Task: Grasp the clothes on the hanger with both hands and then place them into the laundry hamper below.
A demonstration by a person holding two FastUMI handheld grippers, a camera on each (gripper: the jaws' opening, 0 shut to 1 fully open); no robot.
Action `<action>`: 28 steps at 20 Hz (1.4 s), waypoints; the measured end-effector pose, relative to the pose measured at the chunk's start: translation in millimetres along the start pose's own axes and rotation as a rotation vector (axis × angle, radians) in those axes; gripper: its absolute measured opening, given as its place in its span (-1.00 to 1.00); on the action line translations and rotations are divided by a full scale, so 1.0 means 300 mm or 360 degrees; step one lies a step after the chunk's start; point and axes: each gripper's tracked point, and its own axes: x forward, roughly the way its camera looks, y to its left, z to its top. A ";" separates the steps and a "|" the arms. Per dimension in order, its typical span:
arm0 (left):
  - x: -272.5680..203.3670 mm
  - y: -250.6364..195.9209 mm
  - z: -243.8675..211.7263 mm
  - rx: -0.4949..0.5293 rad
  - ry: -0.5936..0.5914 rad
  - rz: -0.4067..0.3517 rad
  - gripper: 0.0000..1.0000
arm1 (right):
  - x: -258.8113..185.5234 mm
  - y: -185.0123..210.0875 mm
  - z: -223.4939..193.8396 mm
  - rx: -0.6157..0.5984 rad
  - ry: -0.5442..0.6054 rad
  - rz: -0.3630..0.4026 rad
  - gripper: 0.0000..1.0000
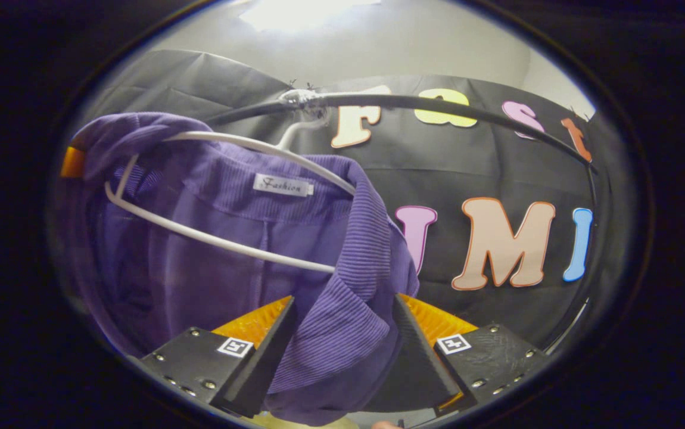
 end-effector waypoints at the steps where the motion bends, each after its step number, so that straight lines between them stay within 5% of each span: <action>1: 0.003 0.009 0.001 0.0008 -0.0003 0.0010 -0.94 | 0.013 -0.011 -0.008 -0.0008 0.0013 -0.0020 0.93; 6: 0.012 0.032 0.015 0.0037 -0.0015 0.0033 -0.94 | 0.054 -0.052 -0.064 -0.0071 0.0098 -0.0082 0.86; 9: 0.021 0.042 0.019 0.0049 -0.0023 0.0041 -0.94 | 0.064 -0.082 -0.082 -0.0082 0.0132 -0.0120 -0.13; 11: 0.031 0.053 0.022 0.0056 -0.0029 0.0050 -0.94 | 0.065 -0.110 -0.088 -0.0076 0.0150 -0.0161 -0.46; 14: 0.049 0.065 0.020 0.0053 -0.0029 0.0059 -0.91 | 0.065 -0.150 -0.077 -0.0102 0.0147 -0.0218 -0.37; 15: 0.054 0.070 0.019 0.0056 -0.0030 0.0062 -0.91 | 0.059 -0.164 -0.066 -0.0119 0.0145 -0.0243 -0.82; 28: 0.146 0.135 0.021 0.0156 -0.0078 0.0103 -0.91 | 0.131 -0.371 0.055 -0.0289 -0.0017 -0.0422 -0.88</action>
